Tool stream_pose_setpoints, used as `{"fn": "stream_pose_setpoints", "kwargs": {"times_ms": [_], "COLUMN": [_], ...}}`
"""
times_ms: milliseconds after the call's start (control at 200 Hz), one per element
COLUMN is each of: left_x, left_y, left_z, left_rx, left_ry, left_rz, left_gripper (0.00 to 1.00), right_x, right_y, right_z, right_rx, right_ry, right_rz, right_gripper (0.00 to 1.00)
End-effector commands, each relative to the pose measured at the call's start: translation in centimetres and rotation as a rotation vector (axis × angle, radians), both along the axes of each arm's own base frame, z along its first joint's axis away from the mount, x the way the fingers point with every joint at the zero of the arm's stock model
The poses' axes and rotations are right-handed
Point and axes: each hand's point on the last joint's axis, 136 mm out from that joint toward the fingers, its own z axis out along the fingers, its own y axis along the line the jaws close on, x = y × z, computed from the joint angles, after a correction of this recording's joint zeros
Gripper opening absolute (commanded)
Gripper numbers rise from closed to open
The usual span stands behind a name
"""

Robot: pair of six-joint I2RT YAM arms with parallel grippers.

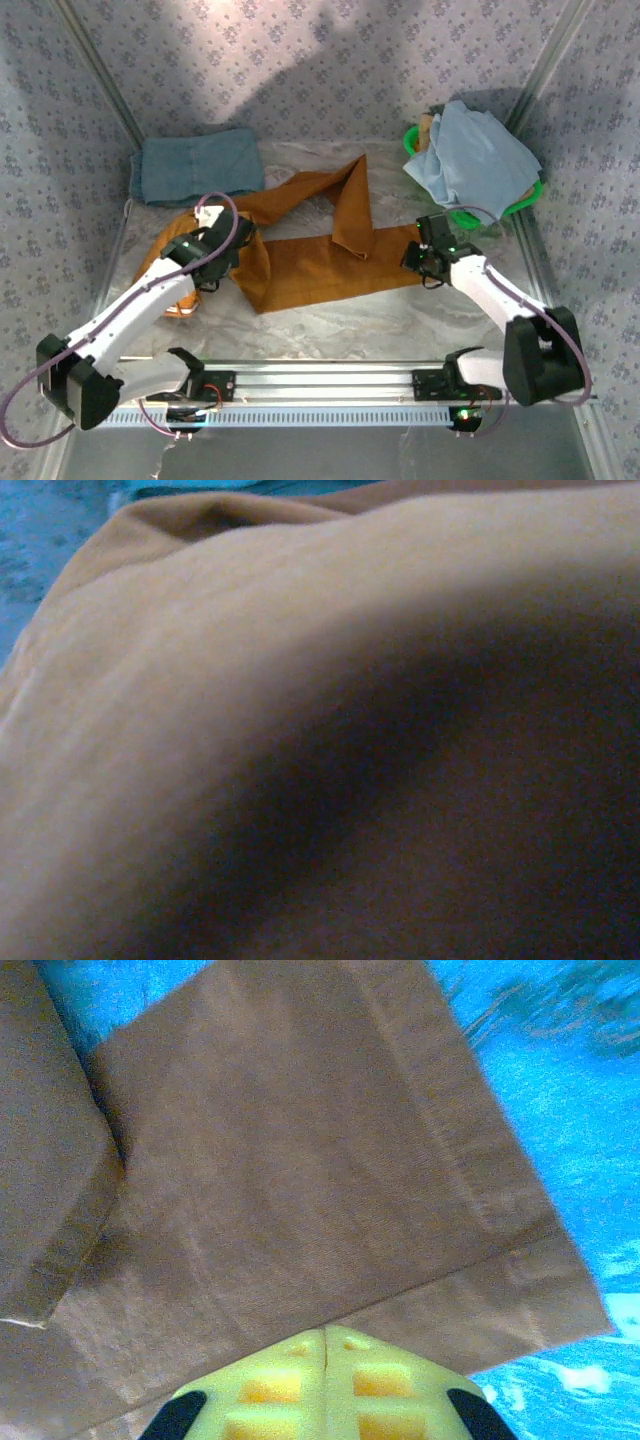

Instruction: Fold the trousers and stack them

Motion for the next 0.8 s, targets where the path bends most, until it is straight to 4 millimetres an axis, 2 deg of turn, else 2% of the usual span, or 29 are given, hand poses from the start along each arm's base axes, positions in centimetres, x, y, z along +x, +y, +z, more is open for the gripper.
{"fn": "stream_pose_setpoints", "kwargs": {"times_ms": [0, 130, 250, 370, 445, 515, 565, 640, 735, 795], "left_x": [-1.7, -4.7, -7.7, -10.1, -10.3, -8.8, -7.1, -2.5, 2.4, 4.9], "left_y": [-4.6, -10.8, -14.9, -17.6, -18.4, -18.4, -18.3, -16.8, -14.9, -14.5], "left_z": [2.4, 4.3, 7.5, 11.9, 14.1, 14.6, 14.7, 14.6, 12.1, 9.1], "left_rx": [-0.133, -0.311, -0.466, -0.644, -0.674, -0.673, -0.759, -0.937, -1.041, -1.088], "left_ry": [0.064, 0.122, 0.095, 0.038, -0.005, -0.007, 0.023, 0.027, 0.05, 0.107], "left_rz": [-0.226, -0.501, -0.722, -0.907, -0.968, -0.956, -0.938, -0.848, -0.773, -0.739], "left_gripper": [0.0, 0.0, 0.0, 0.0, 0.0, 0.0, 0.0, 0.0, 0.0, 0.0], "right_x": [-1.8, -2.1, -1.9, -1.3, -0.8, -0.3, 0.2, 0.8, 1.6, 2.2], "right_y": [-2.8, -4.2, -4.1, -3.5, -3.2, -2.8, -2.5, -1.9, -0.9, -0.1], "right_z": [0.1, 1.7, 3.1, 4.2, 4.7, 5.2, 5.5, 5.7, 5.5, 5.5], "right_rx": [-0.037, -0.001, 0.014, 0.037, 0.051, 0.06, 0.064, 0.069, 0.078, 0.078], "right_ry": [0.022, -0.021, -0.051, -0.077, -0.091, -0.104, -0.114, -0.123, -0.12, -0.118], "right_rz": [-0.089, -0.135, -0.122, -0.102, -0.093, -0.084, -0.078, -0.067, -0.048, -0.029], "right_gripper": [0.0, 0.0, 0.0, 0.0, 0.0, 0.0, 0.0, 0.0, 0.0, 0.0]}}
